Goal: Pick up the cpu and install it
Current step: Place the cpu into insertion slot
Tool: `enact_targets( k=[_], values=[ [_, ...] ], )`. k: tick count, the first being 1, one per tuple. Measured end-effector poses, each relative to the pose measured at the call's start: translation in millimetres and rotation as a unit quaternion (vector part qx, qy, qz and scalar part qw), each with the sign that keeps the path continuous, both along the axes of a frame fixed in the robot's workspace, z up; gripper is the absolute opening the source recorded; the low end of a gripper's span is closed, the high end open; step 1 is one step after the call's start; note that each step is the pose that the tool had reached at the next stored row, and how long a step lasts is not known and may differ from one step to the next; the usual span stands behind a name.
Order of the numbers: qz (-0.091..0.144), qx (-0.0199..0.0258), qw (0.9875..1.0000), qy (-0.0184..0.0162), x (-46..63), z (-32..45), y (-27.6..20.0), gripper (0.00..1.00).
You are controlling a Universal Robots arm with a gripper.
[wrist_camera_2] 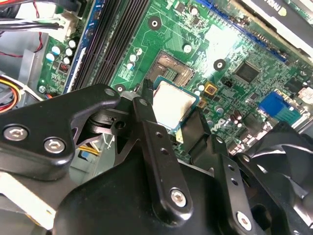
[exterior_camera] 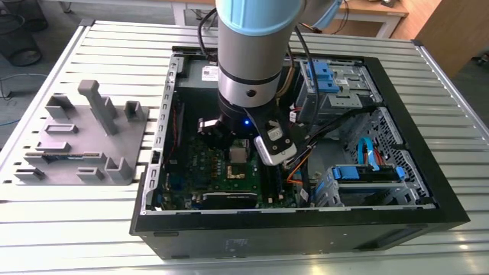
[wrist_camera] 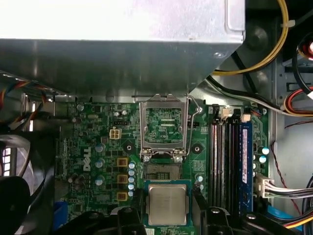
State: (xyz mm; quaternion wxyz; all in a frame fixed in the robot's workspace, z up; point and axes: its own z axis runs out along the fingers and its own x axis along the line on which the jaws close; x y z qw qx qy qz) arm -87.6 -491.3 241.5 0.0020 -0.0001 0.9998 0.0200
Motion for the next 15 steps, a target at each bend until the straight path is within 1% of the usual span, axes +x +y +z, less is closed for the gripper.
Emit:
enact_targets(
  k=[6,11,15],
  values=[
    [0.0,-0.0001,1.0,0.0,0.0,-0.3,-0.1,0.47],
    [-0.002,-0.0001,1.0,0.0,0.1,-4.2,-0.1,0.47],
    [-0.011,0.0,0.9999,0.0,0.0,-8.6,-0.3,0.47]
  ],
)
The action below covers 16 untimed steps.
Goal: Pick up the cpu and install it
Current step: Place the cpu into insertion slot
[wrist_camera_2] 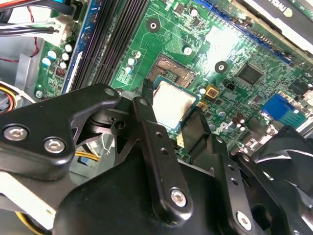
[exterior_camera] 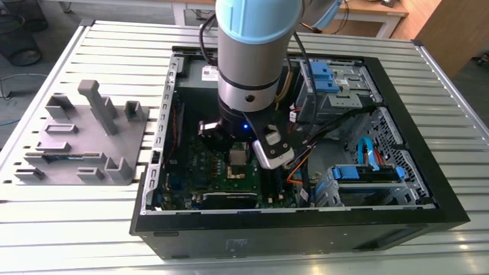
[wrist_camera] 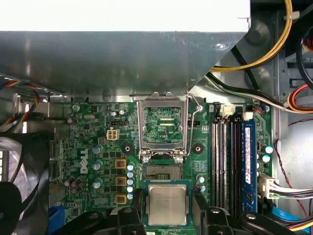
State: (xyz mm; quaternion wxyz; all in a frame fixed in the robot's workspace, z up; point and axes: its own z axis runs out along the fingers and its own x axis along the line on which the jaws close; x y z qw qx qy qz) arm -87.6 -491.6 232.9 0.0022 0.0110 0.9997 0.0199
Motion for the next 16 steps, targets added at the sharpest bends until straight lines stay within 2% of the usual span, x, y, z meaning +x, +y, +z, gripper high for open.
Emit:
enact_targets(
  k=[10,16],
  values=[
    [-0.005,0.0001,1.0,-0.0001,0.0,-2.2,-0.1,0.47],
    [-0.005,0.0,1.0,0.0,0.0,-9.4,-0.5,0.47]
  ],
)
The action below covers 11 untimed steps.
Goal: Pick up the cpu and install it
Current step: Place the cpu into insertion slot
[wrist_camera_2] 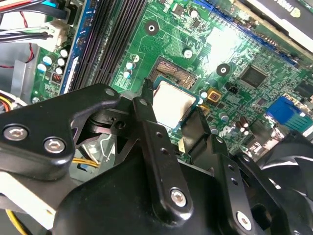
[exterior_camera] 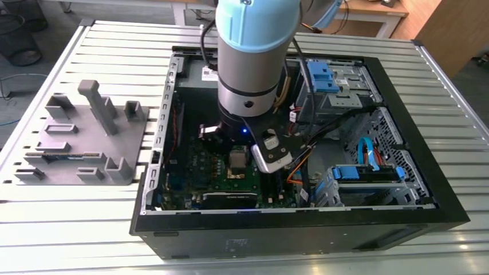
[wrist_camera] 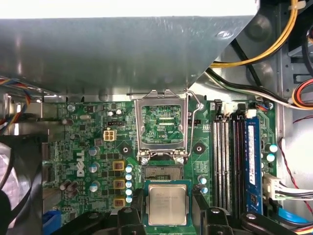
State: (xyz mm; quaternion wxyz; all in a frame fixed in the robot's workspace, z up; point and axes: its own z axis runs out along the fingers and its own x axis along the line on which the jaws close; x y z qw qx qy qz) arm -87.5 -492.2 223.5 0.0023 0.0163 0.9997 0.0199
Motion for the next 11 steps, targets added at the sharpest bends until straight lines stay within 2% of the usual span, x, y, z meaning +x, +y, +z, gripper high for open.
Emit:
enact_targets(
  k=[11],
  values=[
    [0.0,-0.0001,1.0,0.0,0.0,-16.0,-0.1,0.47]
  ],
)
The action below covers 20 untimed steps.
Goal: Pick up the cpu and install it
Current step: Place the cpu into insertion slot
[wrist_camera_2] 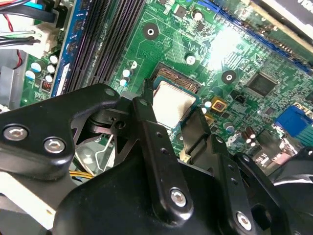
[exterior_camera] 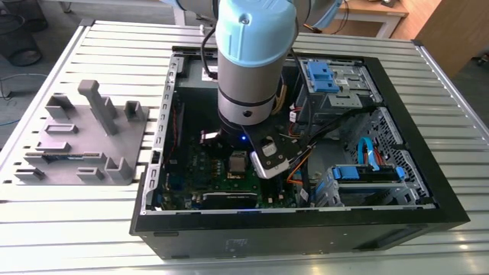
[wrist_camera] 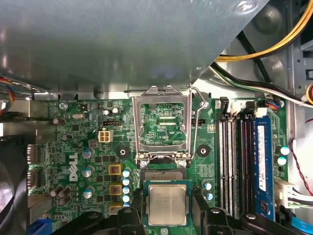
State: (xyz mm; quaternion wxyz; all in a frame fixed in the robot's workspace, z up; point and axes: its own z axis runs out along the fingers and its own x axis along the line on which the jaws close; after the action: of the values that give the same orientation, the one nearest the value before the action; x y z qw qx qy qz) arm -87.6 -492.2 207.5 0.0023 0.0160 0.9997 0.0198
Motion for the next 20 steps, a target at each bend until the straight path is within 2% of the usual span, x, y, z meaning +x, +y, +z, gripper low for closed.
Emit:
enact_targets(
  k=[20],
  values=[
    [0.0,-0.0002,1.0,0.0,0.0,-3.1,0.0,0.47]
  ],
)
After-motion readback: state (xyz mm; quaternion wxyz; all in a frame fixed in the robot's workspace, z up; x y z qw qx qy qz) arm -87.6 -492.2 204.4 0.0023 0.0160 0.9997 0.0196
